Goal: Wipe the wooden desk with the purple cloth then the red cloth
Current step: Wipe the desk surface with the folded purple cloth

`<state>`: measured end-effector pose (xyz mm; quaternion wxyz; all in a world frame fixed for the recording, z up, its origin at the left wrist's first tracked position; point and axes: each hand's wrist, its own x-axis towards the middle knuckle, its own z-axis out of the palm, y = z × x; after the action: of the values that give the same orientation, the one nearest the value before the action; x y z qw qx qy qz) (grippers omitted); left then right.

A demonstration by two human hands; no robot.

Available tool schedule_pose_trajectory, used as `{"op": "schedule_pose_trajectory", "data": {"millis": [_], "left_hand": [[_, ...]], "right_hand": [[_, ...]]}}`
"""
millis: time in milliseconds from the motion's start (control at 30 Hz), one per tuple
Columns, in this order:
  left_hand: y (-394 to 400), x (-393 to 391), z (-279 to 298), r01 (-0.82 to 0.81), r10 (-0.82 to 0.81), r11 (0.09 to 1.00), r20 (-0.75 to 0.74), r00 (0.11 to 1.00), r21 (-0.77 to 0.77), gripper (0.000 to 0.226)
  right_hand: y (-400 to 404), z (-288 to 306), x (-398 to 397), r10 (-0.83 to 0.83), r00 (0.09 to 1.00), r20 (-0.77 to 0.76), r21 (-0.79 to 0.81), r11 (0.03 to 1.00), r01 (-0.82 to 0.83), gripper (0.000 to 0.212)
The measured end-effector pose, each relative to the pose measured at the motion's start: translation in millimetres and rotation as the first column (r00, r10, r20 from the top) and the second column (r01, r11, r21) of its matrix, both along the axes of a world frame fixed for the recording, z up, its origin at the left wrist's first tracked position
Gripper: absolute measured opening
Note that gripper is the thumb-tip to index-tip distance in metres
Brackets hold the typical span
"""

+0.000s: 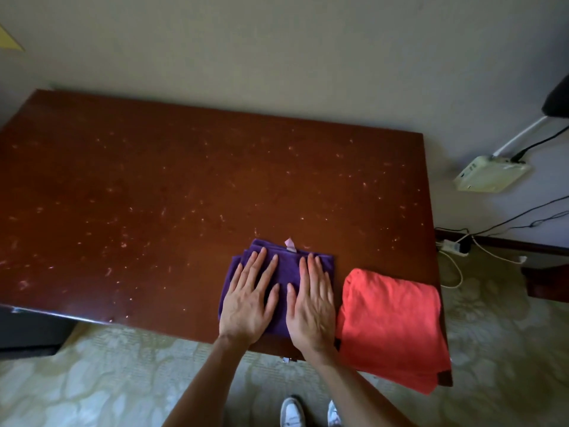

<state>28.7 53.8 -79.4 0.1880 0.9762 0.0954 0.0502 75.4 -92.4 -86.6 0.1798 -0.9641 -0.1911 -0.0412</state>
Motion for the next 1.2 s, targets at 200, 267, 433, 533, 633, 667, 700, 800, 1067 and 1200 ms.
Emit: {"op": "schedule_pose_trajectory", "data": {"millis": [200,267,433,533,633,667,700,800,1067,1200], "left_hand": [[6.0,33.6,0.7,0.003,-0.003,1.0,-0.013,1.0,0.01,0.06],[6.2,55.4,1.4,-0.002,0.002,1.0,-0.019,1.0,0.014,0.059],[1.9,113.0,1.0,0.032,-0.032,0.999,-0.03,0.999,0.013,0.058],[-1.9,160.9,3.8,0.053,-0.052,0.999,-0.031,0.998,0.011,0.059],[-10.9,214.9,5.3,0.054,-0.054,0.998,-0.024,0.998,0.007,0.061],[-13.8,234.0,5.4,0.058,-0.058,0.998,-0.022,0.998,0.007,0.062],[-16.7,253.6,5.7,0.06,-0.06,0.998,-0.021,0.998,0.013,0.062],[-22.1,319.3,4.8,0.075,-0.075,0.997,-0.007,0.997,0.013,0.063],[-23.7,424.2,-1.9,0.103,-0.106,0.993,0.049,0.993,0.055,0.064],[-22.1,432.2,-1.5,0.119,-0.122,0.991,0.053,0.991,0.06,0.068]], "right_hand": [[5.0,4.2,35.8,-0.004,1.0,-0.007,-0.039,0.999,0.003,0.06],[6.4,3.8,57.7,0.002,1.0,-0.002,-0.063,0.998,-0.002,0.06],[2.8,0.8,109.0,-0.047,0.999,-0.001,-0.076,0.996,0.047,0.061],[-6.9,2.3,156.4,-0.032,0.999,0.014,-0.083,0.996,0.033,0.06],[-19.3,6.8,215.6,0.005,1.0,0.028,-0.087,0.996,-0.002,0.062],[-23.2,7.8,236.7,0.021,0.999,0.026,-0.082,0.996,-0.019,0.062],[-26.5,8.5,257.2,0.029,0.999,0.026,-0.073,0.997,-0.027,0.062],[-36.3,6.7,321.0,0.016,0.999,0.051,-0.031,0.999,-0.014,0.061],[-40.7,-0.3,421.4,0.013,0.991,0.132,-0.036,0.999,-0.009,0.062],[-39.6,-1.9,423.3,0.015,0.992,0.127,-0.061,0.998,-0.007,0.066]]}}
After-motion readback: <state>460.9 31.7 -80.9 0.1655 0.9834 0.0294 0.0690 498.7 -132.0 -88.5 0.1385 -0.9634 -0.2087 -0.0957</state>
